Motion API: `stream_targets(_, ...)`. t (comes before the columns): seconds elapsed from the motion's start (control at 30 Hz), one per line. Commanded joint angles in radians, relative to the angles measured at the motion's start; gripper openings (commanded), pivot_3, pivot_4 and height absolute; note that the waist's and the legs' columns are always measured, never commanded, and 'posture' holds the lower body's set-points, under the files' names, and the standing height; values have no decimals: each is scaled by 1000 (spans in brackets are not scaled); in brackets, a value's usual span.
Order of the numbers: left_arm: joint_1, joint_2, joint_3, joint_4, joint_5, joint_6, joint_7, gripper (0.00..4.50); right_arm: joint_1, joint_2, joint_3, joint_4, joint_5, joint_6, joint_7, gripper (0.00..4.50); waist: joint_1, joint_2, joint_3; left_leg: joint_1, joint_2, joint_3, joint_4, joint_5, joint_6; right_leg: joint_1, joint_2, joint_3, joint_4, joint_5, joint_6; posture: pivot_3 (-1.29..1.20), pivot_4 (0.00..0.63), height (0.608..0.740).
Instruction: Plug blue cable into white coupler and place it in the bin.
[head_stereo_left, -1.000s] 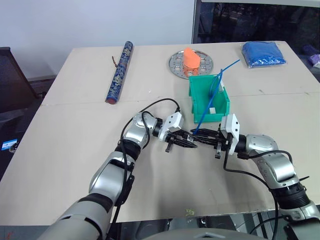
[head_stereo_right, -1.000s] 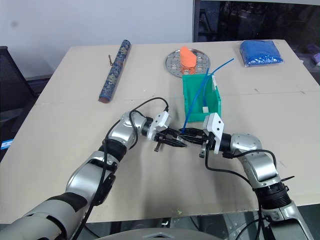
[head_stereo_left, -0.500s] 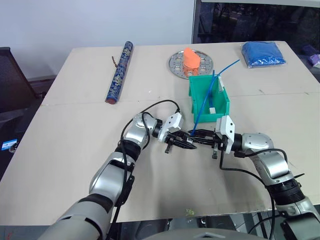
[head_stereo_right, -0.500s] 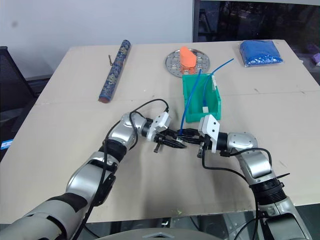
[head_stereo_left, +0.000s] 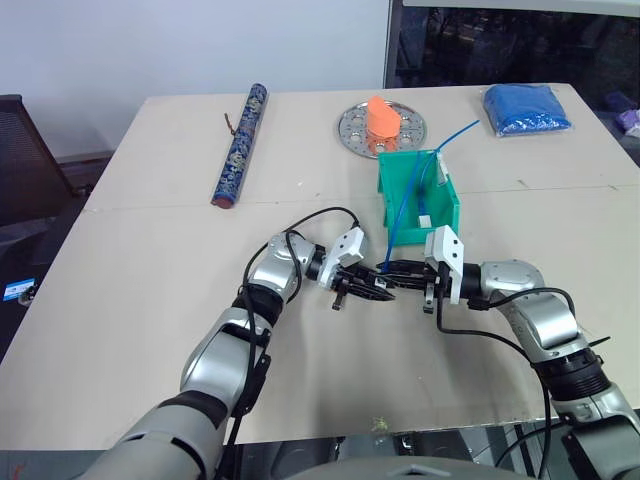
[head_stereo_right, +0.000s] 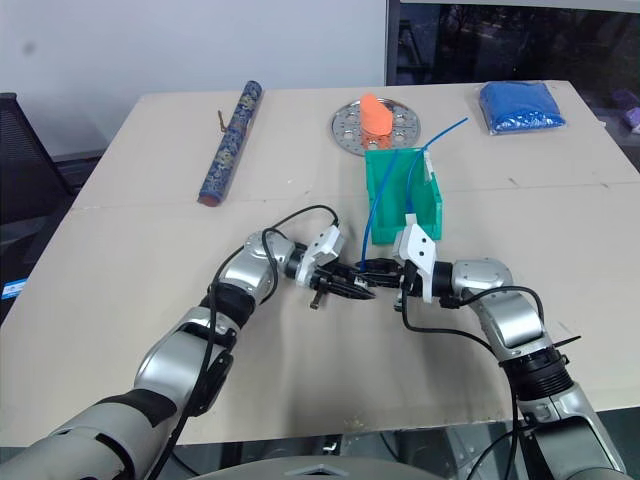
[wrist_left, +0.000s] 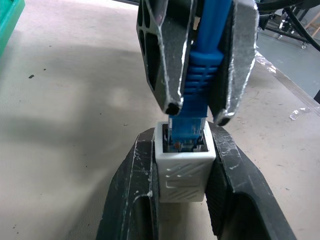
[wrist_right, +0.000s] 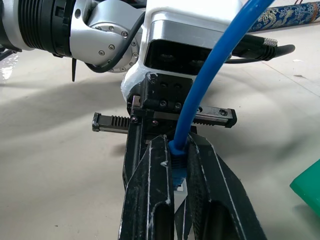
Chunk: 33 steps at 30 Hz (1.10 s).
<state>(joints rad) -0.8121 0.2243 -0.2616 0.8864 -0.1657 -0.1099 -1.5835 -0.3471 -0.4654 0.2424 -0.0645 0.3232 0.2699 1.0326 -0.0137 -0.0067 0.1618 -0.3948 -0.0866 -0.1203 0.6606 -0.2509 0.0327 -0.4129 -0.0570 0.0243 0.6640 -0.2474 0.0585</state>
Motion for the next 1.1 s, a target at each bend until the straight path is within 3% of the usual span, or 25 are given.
stream_targets(0.03,-28,-21,73,-100,-71,-23,3,592,50,38,42,73,20,91,7,0,0,0,0,0,0,0,0,0,0,0,0,0,0,0,0,0,150,740)
stream_targets(0.1,-10,-19,70,-108,-64,-24,5,592,15,89,-57,34,124,96,-19,0,-1,0,0,0,0,0,0,0,0,0,-2,0,0,0,0,0,150,740)
stream_targets(0.2,8,-16,73,-125,-55,-12,9,592,-14,100,-110,3,163,116,-29,0,0,0,0,-1,1,-1,0,0,0,-1,-4,0,1,0,0,0,150,740)
stream_targets(0.27,26,-5,70,-146,-40,15,25,1623,-40,86,-132,-29,178,138,-38,0,0,0,0,-1,0,-1,1,0,0,-1,-4,0,0,0,0,0,150,740)
stream_targets(0.33,50,8,68,-194,-27,24,55,2317,-66,76,-155,-69,211,195,-66,0,0,0,0,-2,0,-1,1,0,0,-1,-4,0,0,0,0,0,150,740)
stream_targets(0.43,78,18,81,-270,-22,46,127,3880,-87,61,-179,-115,252,268,-96,0,0,0,0,-2,0,-1,2,0,0,-1,-4,0,0,0,0,0,150,740)
stream_targets(0.5,128,52,134,-450,-60,139,225,4437,-148,12,-239,-129,301,358,-119,0,-5,0,1,-2,0,-2,2,0,0,-1,-5,1,0,0,0,0,150,740)
stream_targets(0.67,238,113,186,-801,-112,366,399,4437,-280,-56,-319,-66,371,476,-139,0,-1,1,1,-3,0,-2,1,0,0,-2,-5,3,1,0,0,0,150,740)
stream_targets(0.8,278,158,186,-1003,-68,525,569,4437,-444,-91,-308,182,294,492,-150,0,-1,1,1,-3,0,-1,0,0,0,-2,-5,4,0,0,0,0,150,740)
stream_targets(1.1,209,157,173,-1223,-50,847,862,4437,-644,-63,-176,607,75,330,-68,0,-1,1,1,-3,0,0,0,0,0,-2,-5,4,-1,1,-1,0,150,740)
